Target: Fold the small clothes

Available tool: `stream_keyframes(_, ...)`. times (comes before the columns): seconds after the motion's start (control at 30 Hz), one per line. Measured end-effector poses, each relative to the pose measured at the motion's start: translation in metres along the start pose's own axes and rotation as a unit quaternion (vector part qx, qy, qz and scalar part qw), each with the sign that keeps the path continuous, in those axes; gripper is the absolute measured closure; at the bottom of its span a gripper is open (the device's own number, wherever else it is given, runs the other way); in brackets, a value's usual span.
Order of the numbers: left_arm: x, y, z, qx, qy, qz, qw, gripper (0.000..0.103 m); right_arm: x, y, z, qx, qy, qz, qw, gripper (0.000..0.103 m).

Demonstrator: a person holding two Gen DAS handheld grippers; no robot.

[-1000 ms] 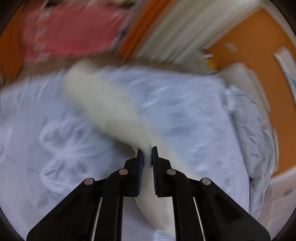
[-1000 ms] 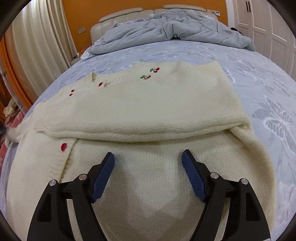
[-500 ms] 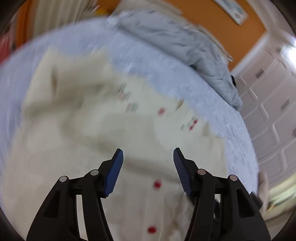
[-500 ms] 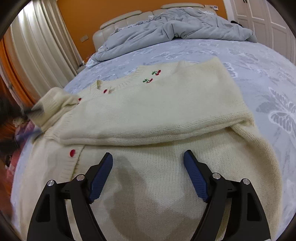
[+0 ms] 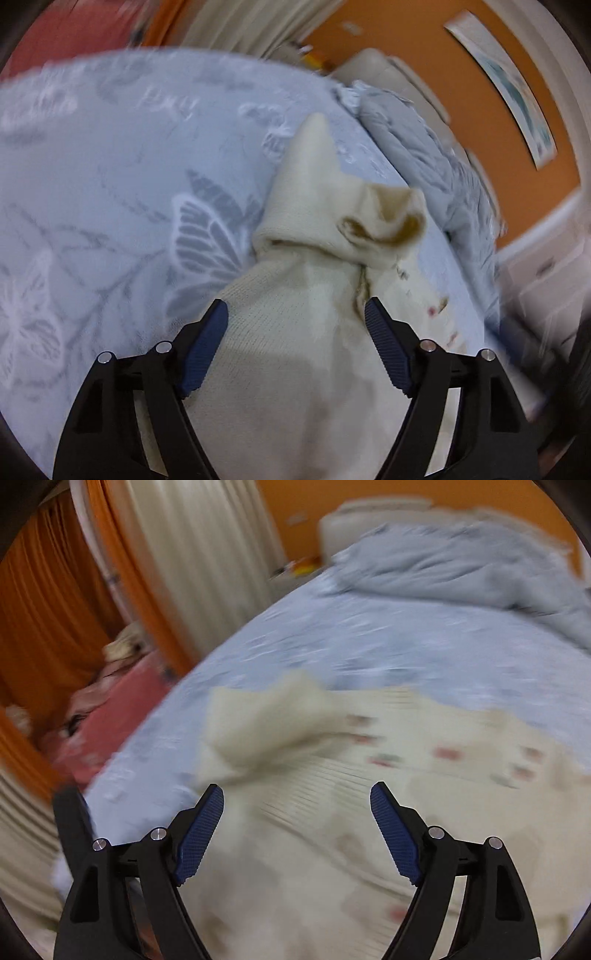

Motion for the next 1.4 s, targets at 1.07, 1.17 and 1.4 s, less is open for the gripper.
stream_keyframes(1.07, -0.008, -0.038, 0.009, 0.109, 0.053, -0.072, 0.9900, 0.009, 0.092, 0.168, 0.232, -0.343, 0.103, 0.038, 0.933, 0.035)
stream_keyframes(1.17, -0.021, -0.037, 0.011, 0.134, 0.036, -0.079, 0.9872, 0.010, 0.100, 0.169, 0.230, -0.378, 0.082, 0.073, 0.919, 0.035)
stream_keyframes(1.4, -0.033, -0.035, 0.009, 0.165, 0.014, -0.068, 0.9838, 0.015, 0.083, 0.156, 0.201, -0.368, 0.045, 0.068, 0.926, 0.025)
Point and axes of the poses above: each gripper's, at about its wrist camera, not at the fingertips, and x roughly against the way its jaws point, z to its right, y to its underside, the point moved 6 cm from there along -x, roughly the way its jaws point, and after that the axes turned 14 degrees about x, right-handed, at the moved point
